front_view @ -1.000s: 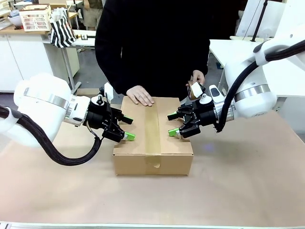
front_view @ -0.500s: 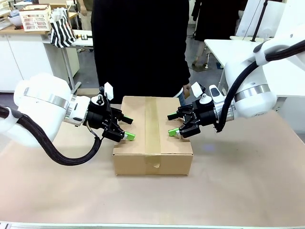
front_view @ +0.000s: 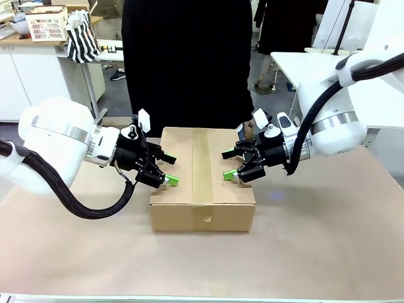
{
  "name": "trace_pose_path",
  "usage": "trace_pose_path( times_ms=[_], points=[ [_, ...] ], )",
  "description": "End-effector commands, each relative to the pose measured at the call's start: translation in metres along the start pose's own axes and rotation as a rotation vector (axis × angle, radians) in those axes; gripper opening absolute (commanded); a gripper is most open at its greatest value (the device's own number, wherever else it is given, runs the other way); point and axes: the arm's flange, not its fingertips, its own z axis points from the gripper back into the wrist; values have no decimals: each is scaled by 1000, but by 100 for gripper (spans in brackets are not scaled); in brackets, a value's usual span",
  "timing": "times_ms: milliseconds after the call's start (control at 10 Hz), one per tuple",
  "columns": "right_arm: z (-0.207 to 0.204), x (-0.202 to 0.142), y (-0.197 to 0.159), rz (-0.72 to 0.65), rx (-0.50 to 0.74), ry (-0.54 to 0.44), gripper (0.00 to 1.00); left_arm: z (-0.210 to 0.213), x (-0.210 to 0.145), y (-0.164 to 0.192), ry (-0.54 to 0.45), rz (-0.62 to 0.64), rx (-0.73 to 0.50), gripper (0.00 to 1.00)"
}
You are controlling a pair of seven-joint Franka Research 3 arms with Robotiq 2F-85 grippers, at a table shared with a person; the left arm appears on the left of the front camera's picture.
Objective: Pack the gift set into the box.
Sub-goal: Press and hold the closed box until the human finishes sealing it.
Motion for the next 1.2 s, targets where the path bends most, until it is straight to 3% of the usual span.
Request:
trace_pose_path(
  times_ms=[0, 400, 500, 600, 800, 1000, 1100],
  points=[
    [-3, -2, 2, 17, -14, -13, 100, 0, -2, -1, -3, 4, -8, 100],
    [0, 0, 0, 0, 0, 0, 100, 0, 0, 0, 0, 0, 0, 100],
    [3, 11, -2, -136, 79, -56, 100, 7, 11, 3, -67, 204, -169, 100],
    [14, 27, -2, -365, 144, -135, 100, 18, 26, 1, -83, 399, -272, 100],
    [48, 65, 12, -625, 172, -133, 100, 50, 56, -8, -92, 742, -428, 100],
    [86, 79, 34, -828, 114, -152, 100, 84, 55, -3, -118, 938, -494, 100],
    [110, 79, 47, -901, 73, -173, 100, 104, 50, 1, -162, 970, -472, 100]
  ],
)
